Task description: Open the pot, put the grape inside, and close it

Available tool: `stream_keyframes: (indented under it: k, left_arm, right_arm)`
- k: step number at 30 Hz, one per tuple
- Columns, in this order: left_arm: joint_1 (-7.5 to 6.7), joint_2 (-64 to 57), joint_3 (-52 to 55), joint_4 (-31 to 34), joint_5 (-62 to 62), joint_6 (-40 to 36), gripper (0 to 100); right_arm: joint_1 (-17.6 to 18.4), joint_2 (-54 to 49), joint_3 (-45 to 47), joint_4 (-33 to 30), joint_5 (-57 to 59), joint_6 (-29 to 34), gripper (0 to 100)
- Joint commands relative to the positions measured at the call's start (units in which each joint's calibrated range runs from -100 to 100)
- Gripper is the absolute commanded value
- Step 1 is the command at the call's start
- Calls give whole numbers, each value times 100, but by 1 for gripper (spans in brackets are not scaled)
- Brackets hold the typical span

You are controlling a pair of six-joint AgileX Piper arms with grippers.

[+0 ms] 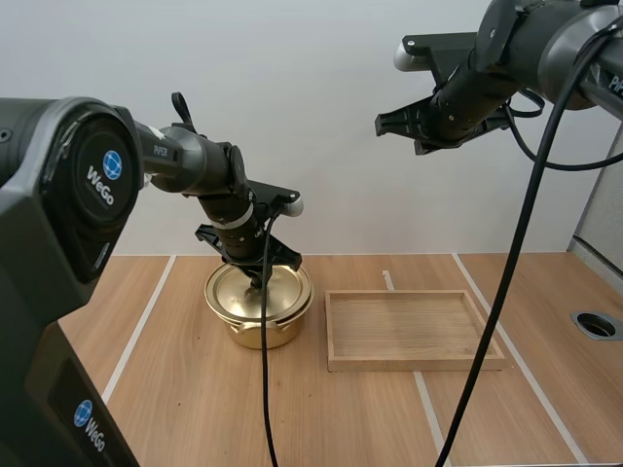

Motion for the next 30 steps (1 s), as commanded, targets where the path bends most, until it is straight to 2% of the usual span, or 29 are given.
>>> stream_keyframes:
  k: [1, 8, 10, 12, 13, 16, 21, 30]
  left_arm:
    - [-14, 0, 13, -132, -10, 8, 0]
    - [-14, 0, 13, -179, 94, 26, 0]
    - [-14, 0, 13, -179, 94, 51, 7]
    - [-14, 0, 13, -179, 94, 112, 23]
    - [-14, 0, 13, -179, 94, 134, 38]
    - [-14, 0, 13, -179, 76, 160, 100]
    - [-14, 0, 13, 95, 74, 195, 100]
    - [-14, -145, -267, 130, 346, 151, 100]
  right_arm:
    - [-24, -75, -34, 23, -29, -55, 0]
    - [-24, -75, -34, 23, -29, -55, 0]
    - [-24, -75, -34, 23, -29, -55, 0]
    - [-24, -75, -34, 23, -29, -55, 0]
    - [-24, -75, -34, 23, -29, -55, 0]
    - [-24, -75, -34, 23, -29, -55, 0]
    - [-24, -75, -34, 23, -29, -55, 0]
    - [-24, -75, -34, 23, -29, -55, 0]
